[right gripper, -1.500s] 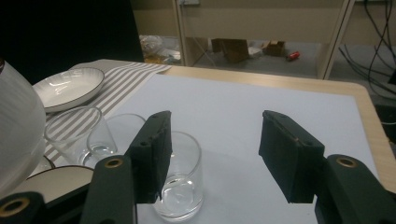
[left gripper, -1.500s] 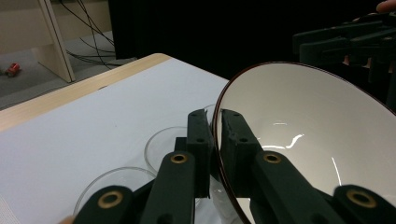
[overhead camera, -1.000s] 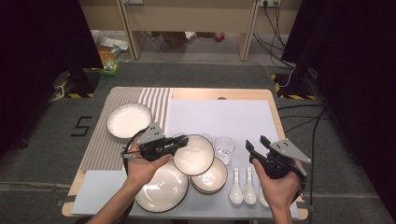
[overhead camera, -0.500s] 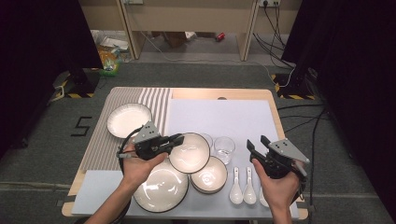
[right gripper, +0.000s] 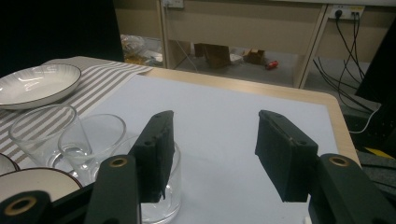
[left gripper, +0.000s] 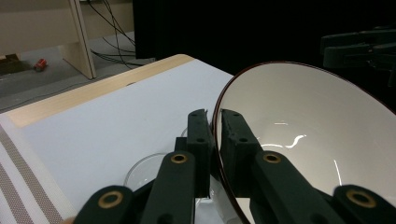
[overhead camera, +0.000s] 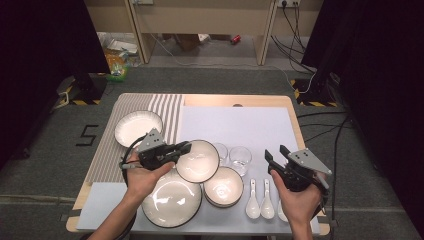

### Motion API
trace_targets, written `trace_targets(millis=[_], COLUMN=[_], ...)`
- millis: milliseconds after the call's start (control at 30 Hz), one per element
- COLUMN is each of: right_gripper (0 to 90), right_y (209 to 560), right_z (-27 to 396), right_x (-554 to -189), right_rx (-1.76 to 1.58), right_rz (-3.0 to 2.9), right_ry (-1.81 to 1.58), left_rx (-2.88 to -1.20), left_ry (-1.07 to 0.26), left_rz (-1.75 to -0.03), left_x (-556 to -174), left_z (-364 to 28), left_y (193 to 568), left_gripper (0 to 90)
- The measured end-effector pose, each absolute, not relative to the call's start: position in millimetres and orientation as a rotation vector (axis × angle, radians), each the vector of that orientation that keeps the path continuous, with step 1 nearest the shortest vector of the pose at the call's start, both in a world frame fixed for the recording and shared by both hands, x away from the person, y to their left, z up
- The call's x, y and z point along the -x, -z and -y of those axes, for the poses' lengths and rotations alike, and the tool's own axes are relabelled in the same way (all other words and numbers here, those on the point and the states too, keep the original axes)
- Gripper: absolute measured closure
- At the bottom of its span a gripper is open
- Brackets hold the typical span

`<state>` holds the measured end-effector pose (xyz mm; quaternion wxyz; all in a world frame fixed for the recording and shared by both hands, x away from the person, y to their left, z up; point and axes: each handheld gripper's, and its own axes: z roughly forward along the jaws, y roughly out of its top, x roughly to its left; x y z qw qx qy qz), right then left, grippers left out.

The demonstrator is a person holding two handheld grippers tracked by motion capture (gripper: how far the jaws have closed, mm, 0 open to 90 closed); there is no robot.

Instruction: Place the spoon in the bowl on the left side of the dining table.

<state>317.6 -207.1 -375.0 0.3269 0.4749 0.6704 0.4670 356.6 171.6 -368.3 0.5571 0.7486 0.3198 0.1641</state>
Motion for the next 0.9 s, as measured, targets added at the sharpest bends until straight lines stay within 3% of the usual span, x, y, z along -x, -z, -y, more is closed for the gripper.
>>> trace_targets(millis=[900], right_gripper=[48.2], right_y=[374.3], right_z=[206.4], right_x=[-316.8], right_rx=[-1.237], right_rz=[-1.754], right_ry=[-1.220], left_rx=[-1.747], left_ry=[-0.442], left_rz=[-0.825], left_x=[-361.3], left_z=[-200.3], left_y=[365.8], left_gripper=[81.9])
